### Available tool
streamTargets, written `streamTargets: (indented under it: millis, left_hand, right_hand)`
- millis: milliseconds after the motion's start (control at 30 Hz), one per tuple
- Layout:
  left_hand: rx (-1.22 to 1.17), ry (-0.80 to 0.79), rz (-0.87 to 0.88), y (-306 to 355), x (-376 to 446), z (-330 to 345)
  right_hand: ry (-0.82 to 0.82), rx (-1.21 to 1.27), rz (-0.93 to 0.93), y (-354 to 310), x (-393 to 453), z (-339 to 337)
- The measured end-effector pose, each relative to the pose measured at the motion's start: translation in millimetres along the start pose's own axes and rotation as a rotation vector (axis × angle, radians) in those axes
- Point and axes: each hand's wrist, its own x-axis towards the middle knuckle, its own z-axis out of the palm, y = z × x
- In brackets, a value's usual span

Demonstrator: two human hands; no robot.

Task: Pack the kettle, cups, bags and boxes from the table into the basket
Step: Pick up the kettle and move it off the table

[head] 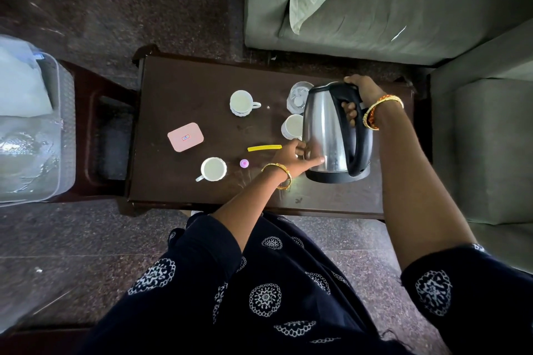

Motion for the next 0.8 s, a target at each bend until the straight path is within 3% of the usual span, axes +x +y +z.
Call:
streamTargets:
  millis: [267,500,800]
  left_hand:
    - [0.052,-0.006,0.004,-1.3,-5.4,-0.9]
    - [0.089,-0.006,-0.034,-7.1,-9.4,-9.1]
    - [-0.026,0.143,-0.062,-20.6,-20.6,-35.7]
  right_hand:
    - [0.01,0.119,-0.072,32.1,-12.8,2.2]
    - [0.182,0.24,-0.195,76.6,-21.6,18.5]
    - [0.251,0.482,-0.314,123.2,-49.2,68.3]
